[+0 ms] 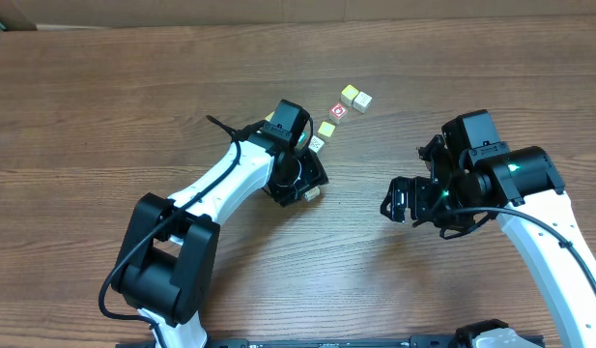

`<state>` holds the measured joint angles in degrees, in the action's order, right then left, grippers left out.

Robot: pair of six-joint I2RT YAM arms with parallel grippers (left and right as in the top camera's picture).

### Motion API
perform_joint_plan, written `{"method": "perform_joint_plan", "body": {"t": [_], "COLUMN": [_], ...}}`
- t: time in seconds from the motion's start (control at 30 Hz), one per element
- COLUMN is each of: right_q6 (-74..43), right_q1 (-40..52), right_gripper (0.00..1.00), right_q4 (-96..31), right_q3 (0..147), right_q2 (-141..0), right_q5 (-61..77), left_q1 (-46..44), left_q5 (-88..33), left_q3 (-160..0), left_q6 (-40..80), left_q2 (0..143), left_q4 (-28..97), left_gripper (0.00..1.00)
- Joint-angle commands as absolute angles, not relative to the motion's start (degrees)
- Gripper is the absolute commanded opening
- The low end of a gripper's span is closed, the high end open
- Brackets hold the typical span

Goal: Flip 3 blocks

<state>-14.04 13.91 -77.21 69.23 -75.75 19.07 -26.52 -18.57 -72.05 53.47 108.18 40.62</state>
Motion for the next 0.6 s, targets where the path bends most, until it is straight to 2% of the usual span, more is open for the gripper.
{"method": "perform_joint_plan", "body": {"t": [0.0,0.47,0.57], "right_q6": [-13.26,-13.21,-13.02], "right_q1": [13.76,13.76,13.76], "right_gripper": [1.00,1.00,1.00], "right_q4": [-77.12,-78.65,-78.78], "right_q3": [70.59,70.59,70.59], "right_q2": [-75.13,-75.13,-75.13], "right_q5": [19.42,20.62,20.62], "left_q1": [-26.50,-26.65,-26.65], "left_q5": [-14.59,-15.31,-17.08], "left_q3": [-73.17,-73.17,-73.17], "left_q6": [54.43,53.71,52.71], "left_q2": [109.21,114.93,115.63], "left_q4": [41.15,40.42,39.27], "left_gripper": [0.63,0.61,0.55]}}
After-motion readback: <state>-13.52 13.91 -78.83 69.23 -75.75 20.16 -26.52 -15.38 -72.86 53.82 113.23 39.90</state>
